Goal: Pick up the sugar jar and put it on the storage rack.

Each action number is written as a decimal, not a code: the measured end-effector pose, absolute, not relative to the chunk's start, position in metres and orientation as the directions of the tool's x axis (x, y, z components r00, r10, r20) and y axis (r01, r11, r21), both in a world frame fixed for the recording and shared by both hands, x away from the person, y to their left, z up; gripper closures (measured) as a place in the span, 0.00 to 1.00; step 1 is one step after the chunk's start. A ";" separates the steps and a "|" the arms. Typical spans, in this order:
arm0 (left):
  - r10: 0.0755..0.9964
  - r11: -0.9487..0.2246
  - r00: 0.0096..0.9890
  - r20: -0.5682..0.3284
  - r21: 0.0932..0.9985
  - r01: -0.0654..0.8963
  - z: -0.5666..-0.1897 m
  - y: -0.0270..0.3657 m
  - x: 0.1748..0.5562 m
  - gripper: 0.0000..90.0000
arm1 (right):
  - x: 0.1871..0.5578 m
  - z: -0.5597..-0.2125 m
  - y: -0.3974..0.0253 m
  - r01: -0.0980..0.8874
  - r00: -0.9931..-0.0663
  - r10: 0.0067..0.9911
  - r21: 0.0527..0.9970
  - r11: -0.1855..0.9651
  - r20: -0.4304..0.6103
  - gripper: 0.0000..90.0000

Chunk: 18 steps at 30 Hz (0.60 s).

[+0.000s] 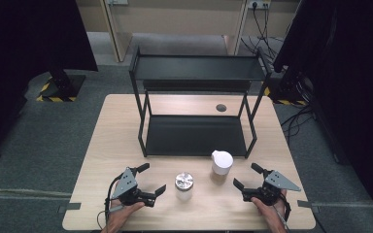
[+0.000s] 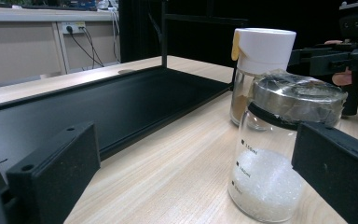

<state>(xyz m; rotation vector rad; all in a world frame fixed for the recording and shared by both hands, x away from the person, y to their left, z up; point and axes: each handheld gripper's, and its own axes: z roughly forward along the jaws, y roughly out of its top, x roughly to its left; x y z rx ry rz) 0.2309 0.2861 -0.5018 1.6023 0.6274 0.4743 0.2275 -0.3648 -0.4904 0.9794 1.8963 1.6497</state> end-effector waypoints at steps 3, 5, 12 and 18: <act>0.635 -0.055 0.770 -0.063 0.990 0.126 -0.502 0.286 0.231 0.00 | 0.227 -0.490 -0.365 0.223 -0.652 0.748 0.974 0.037 0.121 0.00; 0.629 -0.056 0.775 -0.061 0.991 0.124 -0.502 0.285 0.231 0.00 | 0.227 -0.491 -0.365 0.224 -0.652 0.748 0.974 0.036 0.122 0.00; 0.616 -0.059 0.785 -0.055 0.992 0.115 -0.502 0.284 0.230 0.00 | 0.228 -0.491 -0.365 0.227 -0.651 0.748 0.973 0.035 0.126 0.00; 0.592 -0.066 0.804 -0.053 0.991 0.114 -0.502 0.281 0.231 0.00 | 0.228 -0.491 -0.365 0.228 -0.651 0.748 0.973 0.032 0.128 0.00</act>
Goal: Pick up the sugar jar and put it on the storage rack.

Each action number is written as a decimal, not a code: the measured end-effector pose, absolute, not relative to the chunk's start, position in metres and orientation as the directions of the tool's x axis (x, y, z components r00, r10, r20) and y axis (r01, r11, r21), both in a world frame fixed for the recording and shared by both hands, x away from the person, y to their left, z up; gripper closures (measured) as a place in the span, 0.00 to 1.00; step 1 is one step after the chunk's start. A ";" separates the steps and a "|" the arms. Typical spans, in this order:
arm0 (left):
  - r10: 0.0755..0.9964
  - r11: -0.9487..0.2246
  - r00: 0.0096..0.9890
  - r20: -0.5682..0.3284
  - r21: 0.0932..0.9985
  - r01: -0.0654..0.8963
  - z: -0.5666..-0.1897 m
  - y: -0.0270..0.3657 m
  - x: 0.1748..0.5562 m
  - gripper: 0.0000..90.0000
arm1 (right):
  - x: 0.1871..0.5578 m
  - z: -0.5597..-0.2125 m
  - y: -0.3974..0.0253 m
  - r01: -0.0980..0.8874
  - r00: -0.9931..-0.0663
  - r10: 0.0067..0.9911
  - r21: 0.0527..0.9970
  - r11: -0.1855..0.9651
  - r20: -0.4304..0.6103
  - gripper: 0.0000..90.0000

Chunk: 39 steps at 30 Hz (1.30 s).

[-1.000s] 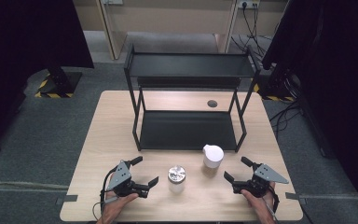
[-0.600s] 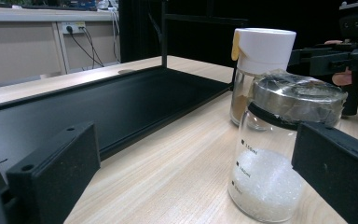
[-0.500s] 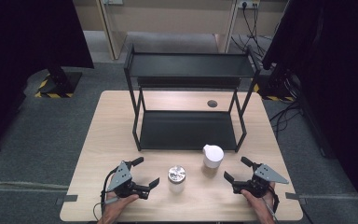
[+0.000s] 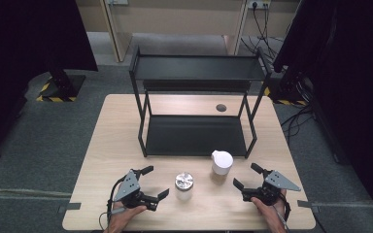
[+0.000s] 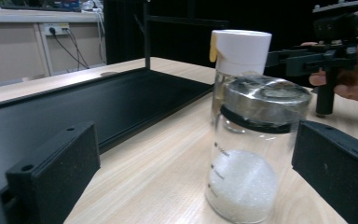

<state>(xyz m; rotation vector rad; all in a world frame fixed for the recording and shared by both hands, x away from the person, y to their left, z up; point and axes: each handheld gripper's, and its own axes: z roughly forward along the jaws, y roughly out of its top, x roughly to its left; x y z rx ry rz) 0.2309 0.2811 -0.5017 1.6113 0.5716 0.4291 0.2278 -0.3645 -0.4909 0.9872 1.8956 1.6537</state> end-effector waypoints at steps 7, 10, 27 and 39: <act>0.571 -0.077 0.820 -0.053 0.990 0.118 -0.502 0.276 0.232 0.00 | 0.228 -0.491 -0.364 0.230 -0.651 0.748 0.973 0.032 0.129 0.00; 0.564 -0.083 0.824 -0.053 0.989 0.120 -0.502 0.274 0.232 0.00 | 0.228 -0.491 -0.364 0.231 -0.651 0.748 0.973 0.030 0.131 0.00; 0.517 -0.130 0.855 -0.042 0.983 0.127 -0.500 0.253 0.238 0.00 | 0.229 -0.491 -0.363 0.234 -0.654 0.745 0.972 0.034 0.131 0.00; 0.504 -0.141 0.863 -0.041 0.982 0.129 -0.497 0.241 0.245 0.01 | 0.229 -0.492 -0.363 0.234 -0.655 0.744 0.972 0.035 0.131 0.00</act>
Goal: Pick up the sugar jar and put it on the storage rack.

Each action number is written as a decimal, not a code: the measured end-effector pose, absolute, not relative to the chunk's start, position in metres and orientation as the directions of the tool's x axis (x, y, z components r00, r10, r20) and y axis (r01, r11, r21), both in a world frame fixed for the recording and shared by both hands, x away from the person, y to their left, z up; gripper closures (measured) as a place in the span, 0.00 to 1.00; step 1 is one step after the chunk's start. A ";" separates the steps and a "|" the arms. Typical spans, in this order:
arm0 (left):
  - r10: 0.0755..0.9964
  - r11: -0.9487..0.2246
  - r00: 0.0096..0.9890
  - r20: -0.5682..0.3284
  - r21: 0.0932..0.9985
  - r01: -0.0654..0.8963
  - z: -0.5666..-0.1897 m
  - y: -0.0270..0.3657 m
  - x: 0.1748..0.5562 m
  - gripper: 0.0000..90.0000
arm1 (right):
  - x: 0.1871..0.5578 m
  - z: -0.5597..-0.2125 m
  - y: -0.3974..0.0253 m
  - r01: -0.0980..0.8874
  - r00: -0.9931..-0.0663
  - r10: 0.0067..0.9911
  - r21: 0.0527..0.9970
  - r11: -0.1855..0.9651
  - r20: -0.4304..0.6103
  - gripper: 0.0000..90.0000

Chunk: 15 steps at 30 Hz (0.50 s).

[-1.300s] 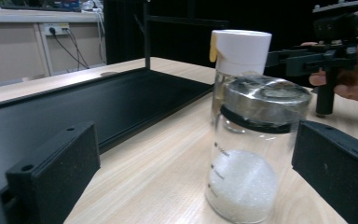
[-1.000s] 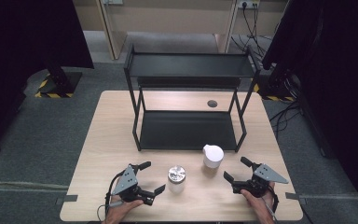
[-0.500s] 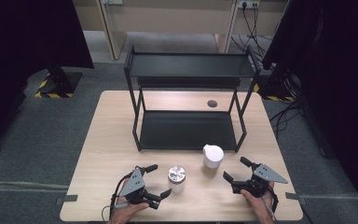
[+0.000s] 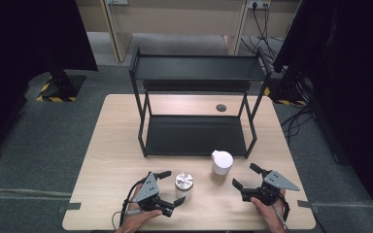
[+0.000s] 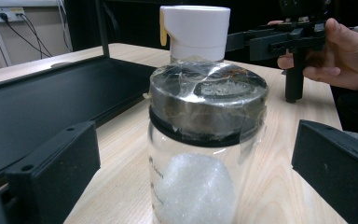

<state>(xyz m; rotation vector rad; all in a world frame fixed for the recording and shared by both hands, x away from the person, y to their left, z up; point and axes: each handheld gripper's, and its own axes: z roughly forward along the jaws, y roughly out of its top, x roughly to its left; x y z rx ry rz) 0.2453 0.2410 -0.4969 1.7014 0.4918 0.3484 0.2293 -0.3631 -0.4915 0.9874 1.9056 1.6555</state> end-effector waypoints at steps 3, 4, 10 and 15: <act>0.501 -0.143 0.864 -0.043 0.981 0.132 -0.497 0.237 0.248 0.01 | 0.229 -0.492 -0.363 0.234 -0.655 0.744 0.972 0.035 0.131 0.00; 0.500 -0.145 0.865 -0.045 0.980 0.135 -0.496 0.236 0.249 0.01 | 0.229 -0.492 -0.363 0.234 -0.656 0.744 0.972 0.035 0.131 0.00; 0.500 -0.157 0.865 -0.045 0.977 0.141 -0.495 0.228 0.252 0.01 | 0.229 -0.491 -0.363 0.233 -0.656 0.743 0.972 0.035 0.130 0.00; 0.497 -0.169 0.867 -0.047 0.974 0.149 -0.495 0.222 0.256 0.01 | 0.229 -0.491 -0.363 0.234 -0.656 0.743 0.972 0.034 0.131 0.00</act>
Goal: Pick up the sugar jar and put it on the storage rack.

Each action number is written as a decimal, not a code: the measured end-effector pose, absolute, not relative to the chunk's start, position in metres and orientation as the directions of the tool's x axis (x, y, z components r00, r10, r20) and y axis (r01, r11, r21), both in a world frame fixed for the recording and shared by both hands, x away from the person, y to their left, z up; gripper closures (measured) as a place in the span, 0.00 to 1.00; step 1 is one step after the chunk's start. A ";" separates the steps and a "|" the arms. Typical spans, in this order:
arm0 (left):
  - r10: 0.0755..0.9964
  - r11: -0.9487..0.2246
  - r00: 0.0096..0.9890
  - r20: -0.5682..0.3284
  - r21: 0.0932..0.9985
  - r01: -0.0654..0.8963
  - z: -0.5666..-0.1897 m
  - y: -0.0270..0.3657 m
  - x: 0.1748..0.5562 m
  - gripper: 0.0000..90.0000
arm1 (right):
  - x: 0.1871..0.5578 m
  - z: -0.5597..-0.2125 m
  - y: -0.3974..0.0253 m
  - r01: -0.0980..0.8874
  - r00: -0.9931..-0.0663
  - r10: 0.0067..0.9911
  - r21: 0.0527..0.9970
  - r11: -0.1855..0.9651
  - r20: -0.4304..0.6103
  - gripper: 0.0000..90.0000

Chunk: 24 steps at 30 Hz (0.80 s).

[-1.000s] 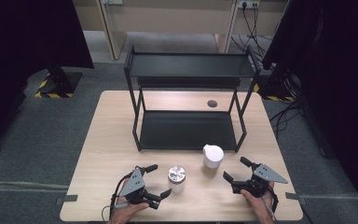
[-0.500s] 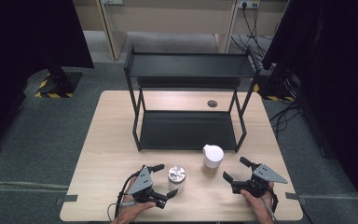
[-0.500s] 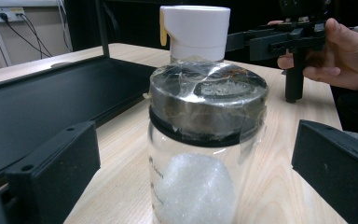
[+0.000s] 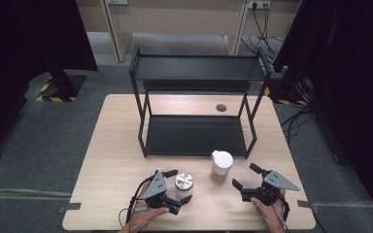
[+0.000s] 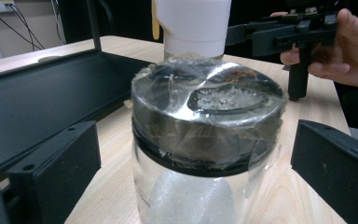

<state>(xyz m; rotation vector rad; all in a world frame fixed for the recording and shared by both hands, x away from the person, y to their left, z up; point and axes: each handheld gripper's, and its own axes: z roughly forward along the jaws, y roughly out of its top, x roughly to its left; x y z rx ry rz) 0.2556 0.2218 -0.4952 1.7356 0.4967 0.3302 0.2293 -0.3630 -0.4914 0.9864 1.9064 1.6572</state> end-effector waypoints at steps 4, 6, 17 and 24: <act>0.496 -0.169 0.867 -0.048 0.974 0.151 -0.494 0.218 0.257 0.04 | 0.229 -0.491 -0.363 0.233 -0.657 0.742 0.972 0.034 0.132 0.00; 0.497 -0.171 0.866 -0.051 0.973 0.155 -0.494 0.218 0.258 0.07 | 0.229 -0.491 -0.363 0.233 -0.658 0.742 0.972 0.034 0.132 0.00; 0.499 -0.194 0.865 -0.049 0.967 0.167 -0.493 0.216 0.261 0.21 | 0.229 -0.491 -0.363 0.234 -0.658 0.741 0.972 0.033 0.133 0.00; 0.493 -0.213 0.869 -0.037 0.964 0.161 -0.491 0.214 0.262 0.34 | 0.229 -0.491 -0.363 0.234 -0.658 0.741 0.972 0.033 0.134 0.00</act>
